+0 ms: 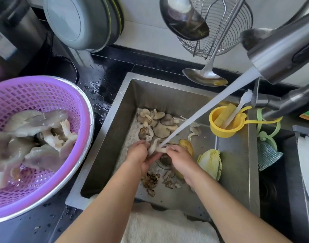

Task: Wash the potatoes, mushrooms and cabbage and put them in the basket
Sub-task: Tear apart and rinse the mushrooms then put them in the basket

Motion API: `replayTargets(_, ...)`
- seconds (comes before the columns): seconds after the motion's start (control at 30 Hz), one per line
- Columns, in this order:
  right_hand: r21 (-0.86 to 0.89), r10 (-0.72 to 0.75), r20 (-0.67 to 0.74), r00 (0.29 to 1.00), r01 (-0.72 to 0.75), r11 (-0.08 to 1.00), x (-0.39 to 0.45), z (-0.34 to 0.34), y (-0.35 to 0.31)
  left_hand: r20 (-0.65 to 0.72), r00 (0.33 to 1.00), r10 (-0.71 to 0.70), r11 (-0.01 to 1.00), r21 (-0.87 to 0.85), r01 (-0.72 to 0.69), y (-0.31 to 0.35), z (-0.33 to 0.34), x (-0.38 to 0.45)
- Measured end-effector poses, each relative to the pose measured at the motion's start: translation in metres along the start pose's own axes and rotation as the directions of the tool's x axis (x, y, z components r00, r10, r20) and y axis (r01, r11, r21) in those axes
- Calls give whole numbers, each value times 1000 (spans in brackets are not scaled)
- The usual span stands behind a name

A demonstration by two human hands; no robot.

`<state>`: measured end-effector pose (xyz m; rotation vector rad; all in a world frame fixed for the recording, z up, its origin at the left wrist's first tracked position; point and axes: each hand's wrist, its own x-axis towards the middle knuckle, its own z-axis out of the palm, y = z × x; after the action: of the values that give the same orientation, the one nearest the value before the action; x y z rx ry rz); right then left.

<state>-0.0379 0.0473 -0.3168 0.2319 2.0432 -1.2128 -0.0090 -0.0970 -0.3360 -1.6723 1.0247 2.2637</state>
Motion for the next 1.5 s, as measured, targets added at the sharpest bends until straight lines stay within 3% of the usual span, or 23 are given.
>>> replayTargets(0.07,236,37,99,994,-60,970,1,-1,-3,-7,1000,-18,996,85,19,-1,5,0)
replayTargets(0.1,268,33,71,997,-51,962,1,2,-7,-36,999,-18,990,138,23,-2,5,0)
replayTargets(0.2,101,10,-101,995,0,995,8,17,-19,-75,997,-22,972,231,39,-7,-2,-7)
replayTargets(0.3,-68,-15,-165,986,4,998,14,35,-32,0,1000,1,995,100,-1,-11,-15,-14)
replayTargets(0.37,-32,35,-158,987,-41,999,12,36,-38,37,994,100,967,233,-106,-14,-24,-15)
replayTargets(0.43,141,145,-125,982,-127,982,4,24,-38,21,976,217,899,385,-208,-15,-32,-19)
replayTargets(0.47,298,236,-66,970,-206,932,-2,17,-36,29,968,250,898,367,-243,-13,-35,-24)
replayTargets(0.57,703,379,185,907,-392,594,-24,3,-27,180,959,218,945,207,-254,-3,-34,-51)
replayTargets(0.63,802,372,246,895,-403,441,-39,5,-23,258,956,140,950,239,-203,-4,-30,-66)
replayTargets(0.73,850,337,278,899,-394,349,-63,9,-21,154,980,125,917,359,-174,-11,-22,-77)
replayTargets(0.83,746,349,285,893,-435,504,-74,7,-13,-27,955,294,822,518,-238,-9,-17,-92)
replayTargets(0.93,621,367,134,920,-367,693,-71,-7,-8,40,870,492,697,580,-421,8,-31,-127)
replayTargets(1.03,593,338,63,939,-307,744,-67,-14,-17,112,774,623,627,519,-581,42,-62,-168)
replayTargets(1.13,505,332,116,936,-344,792,-64,-3,-29,2,698,716,632,421,-650,85,-98,-191)
replayTargets(1.23,454,322,165,932,-361,814,-62,12,-36,-198,643,739,639,507,-578,128,-140,-196)
replayTargets(1.33,413,326,181,928,-373,831,-62,17,-34,-319,627,711,590,756,-284,142,-158,-194)
replayTargets(1.4,358,332,153,931,-366,859,-56,14,-27,-256,547,797,484,812,-325,128,-144,-201)
replayTargets(1.5,261,330,79,941,-339,904,-41,2,-16,1,368,930,248,738,-628,91,-104,-215)
